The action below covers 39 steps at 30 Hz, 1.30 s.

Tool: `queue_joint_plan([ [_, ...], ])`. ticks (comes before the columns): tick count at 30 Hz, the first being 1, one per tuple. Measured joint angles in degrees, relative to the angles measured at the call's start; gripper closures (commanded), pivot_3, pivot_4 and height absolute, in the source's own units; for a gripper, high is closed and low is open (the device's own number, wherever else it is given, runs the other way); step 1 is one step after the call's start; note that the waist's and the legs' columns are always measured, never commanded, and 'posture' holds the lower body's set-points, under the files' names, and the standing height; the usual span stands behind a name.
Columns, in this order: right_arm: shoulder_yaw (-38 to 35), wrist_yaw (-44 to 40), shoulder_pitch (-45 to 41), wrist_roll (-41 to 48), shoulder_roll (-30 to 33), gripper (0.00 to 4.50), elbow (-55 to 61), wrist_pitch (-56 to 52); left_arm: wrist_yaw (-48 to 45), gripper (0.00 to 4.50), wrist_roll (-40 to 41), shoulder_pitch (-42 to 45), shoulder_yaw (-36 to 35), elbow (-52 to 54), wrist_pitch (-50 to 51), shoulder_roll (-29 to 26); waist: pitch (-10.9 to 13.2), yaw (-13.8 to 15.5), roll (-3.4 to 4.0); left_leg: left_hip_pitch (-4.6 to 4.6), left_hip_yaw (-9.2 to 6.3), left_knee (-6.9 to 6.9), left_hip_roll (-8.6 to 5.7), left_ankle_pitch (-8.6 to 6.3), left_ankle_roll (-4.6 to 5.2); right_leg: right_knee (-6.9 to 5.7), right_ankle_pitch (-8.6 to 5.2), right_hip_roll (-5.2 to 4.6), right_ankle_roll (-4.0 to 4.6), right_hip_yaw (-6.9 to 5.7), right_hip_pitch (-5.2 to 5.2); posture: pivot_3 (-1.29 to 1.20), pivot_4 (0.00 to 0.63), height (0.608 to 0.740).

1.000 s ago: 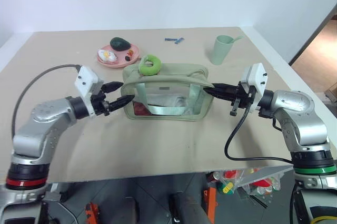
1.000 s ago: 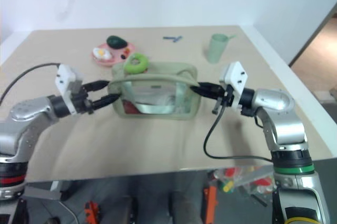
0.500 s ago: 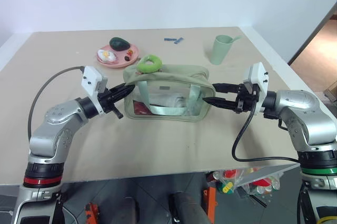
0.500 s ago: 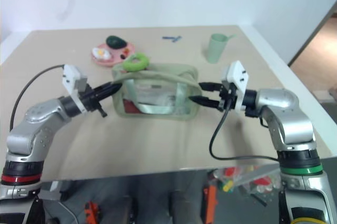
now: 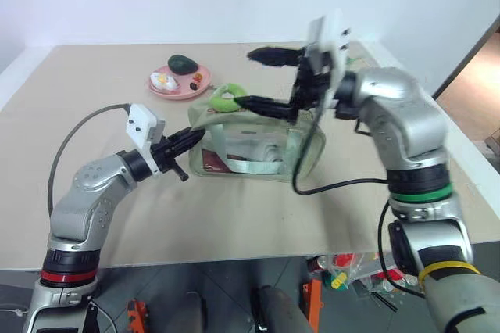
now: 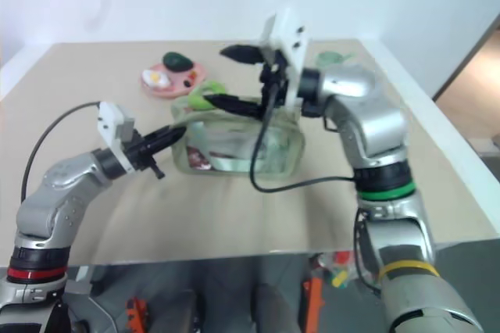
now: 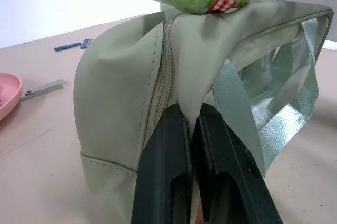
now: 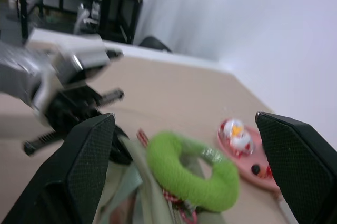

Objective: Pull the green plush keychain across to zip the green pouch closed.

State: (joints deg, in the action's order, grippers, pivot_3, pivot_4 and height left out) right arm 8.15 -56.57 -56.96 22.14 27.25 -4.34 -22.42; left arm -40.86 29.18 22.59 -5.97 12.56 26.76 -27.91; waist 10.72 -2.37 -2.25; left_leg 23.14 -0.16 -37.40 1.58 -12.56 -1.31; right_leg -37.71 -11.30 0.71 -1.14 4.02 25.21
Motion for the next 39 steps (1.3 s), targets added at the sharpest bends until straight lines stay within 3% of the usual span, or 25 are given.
queue_joint_plan([
  [8, 3.3, -0.9, 0.0, -4.5, -3.5, 0.07, -5.2, 2.7, 0.7, 4.50, -0.1, 0.3, 0.3, 0.0, 0.0, 0.0, 0.0, -0.1, 0.00, 0.10, -0.04, 0.03, 0.04, -0.01, 0.01, 0.21, 0.07, 0.01, -0.10, -0.05, 0.01, 0.00, 0.150, 0.740],
  [13, 3.5, -1.0, 0.0, -4.9, -5.3, 1.55, -6.3, 1.9, 1.6, 4.50, -0.2, 0.3, 0.7, 0.1, 0.0, 0.0, 0.0, -0.1, 0.00, 0.08, -0.07, 0.01, 0.04, -0.01, 0.01, 0.20, 0.10, 0.01, -0.09, -0.08, -0.01, 0.00, 0.150, 0.740],
  [21, 3.2, -0.5, 0.0, -5.3, -7.7, 4.35, -8.5, 0.0, 1.8, 4.50, -0.6, 0.3, 1.0, 0.1, -0.1, 0.0, 0.0, -0.1, 0.00, 0.08, -0.07, 0.01, 0.04, -0.01, 0.01, 0.21, 0.10, 0.01, -0.09, -0.08, -0.02, 0.00, 0.150, 0.740],
  [22, 3.2, -0.5, 0.0, -5.4, -7.7, 4.47, -8.5, 0.0, 1.9, 4.50, -0.6, 0.4, 1.0, 0.1, -0.1, 0.0, 0.0, -0.1, 0.00, 0.08, -0.07, 0.01, 0.04, -0.01, 0.01, 0.21, 0.10, 0.01, -0.09, -0.08, -0.02, 0.00, 0.150, 0.740],
  [33, 0.6, -0.2, -0.1, -4.5, -8.1, 4.47, -6.3, 1.7, 4.1, 4.50, -0.5, 1.1, 1.1, 0.1, 0.8, 1.5, 0.0, 0.0, 0.03, 0.17, -0.09, 0.01, 0.02, -0.01, 0.01, 0.21, 0.11, 0.00, -0.11, -0.10, 0.03, 0.00, 0.150, 0.740],
  [39, -7.0, 0.8, -2.1, -2.1, -0.4, 4.47, 1.5, 2.8, 7.7, 4.50, 0.1, 3.2, 1.5, 0.8, 3.3, 4.2, 0.0, 0.5, 0.00, 0.22, -0.15, 0.02, 0.01, -0.01, 0.00, 0.50, 0.14, -0.03, -0.17, -0.18, -0.07, 0.00, 0.150, 0.740],
])
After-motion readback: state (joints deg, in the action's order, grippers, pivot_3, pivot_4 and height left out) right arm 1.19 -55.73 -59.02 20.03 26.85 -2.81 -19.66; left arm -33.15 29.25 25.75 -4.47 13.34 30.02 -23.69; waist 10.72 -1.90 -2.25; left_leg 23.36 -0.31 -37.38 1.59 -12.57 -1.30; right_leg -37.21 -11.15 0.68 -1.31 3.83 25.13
